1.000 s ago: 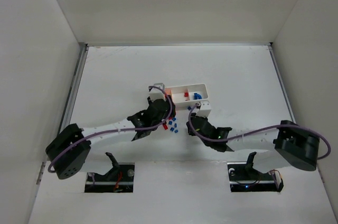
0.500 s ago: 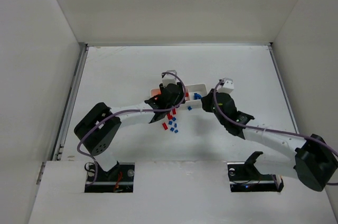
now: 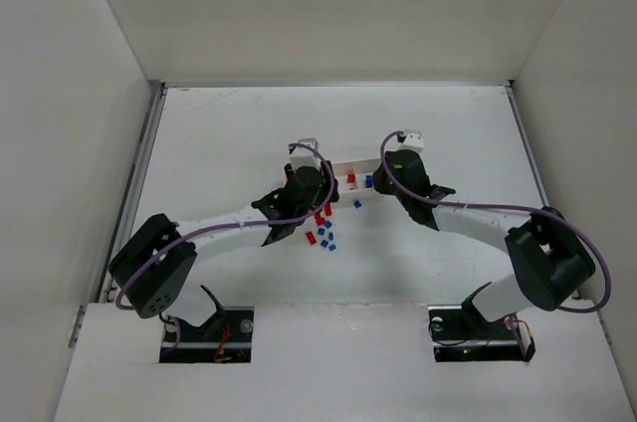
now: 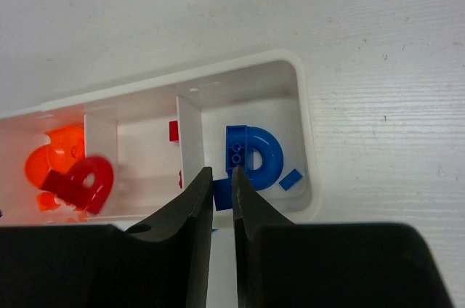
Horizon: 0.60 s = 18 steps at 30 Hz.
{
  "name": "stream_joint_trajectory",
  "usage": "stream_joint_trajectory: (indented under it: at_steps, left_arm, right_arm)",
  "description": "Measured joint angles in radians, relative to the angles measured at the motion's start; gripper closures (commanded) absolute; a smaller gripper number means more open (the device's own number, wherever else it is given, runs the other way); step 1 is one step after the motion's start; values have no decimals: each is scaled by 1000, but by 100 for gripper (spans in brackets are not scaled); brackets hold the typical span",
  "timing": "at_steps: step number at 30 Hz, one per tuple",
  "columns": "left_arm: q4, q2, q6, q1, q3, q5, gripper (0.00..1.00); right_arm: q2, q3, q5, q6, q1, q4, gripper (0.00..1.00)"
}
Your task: Sort the legos into containers by color
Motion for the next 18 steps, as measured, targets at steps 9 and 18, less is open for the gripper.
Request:
stream_joint_trajectory:
  at_steps: [9, 18]
  left_arm:
    - [12, -44, 12, 9, -20, 3, 55]
    - [21, -68, 11, 11, -53, -2, 54]
  right_arm:
    - [25, 27, -2, -7, 0, 3, 81]
    - [41, 37, 11, -17, 0, 8, 51]
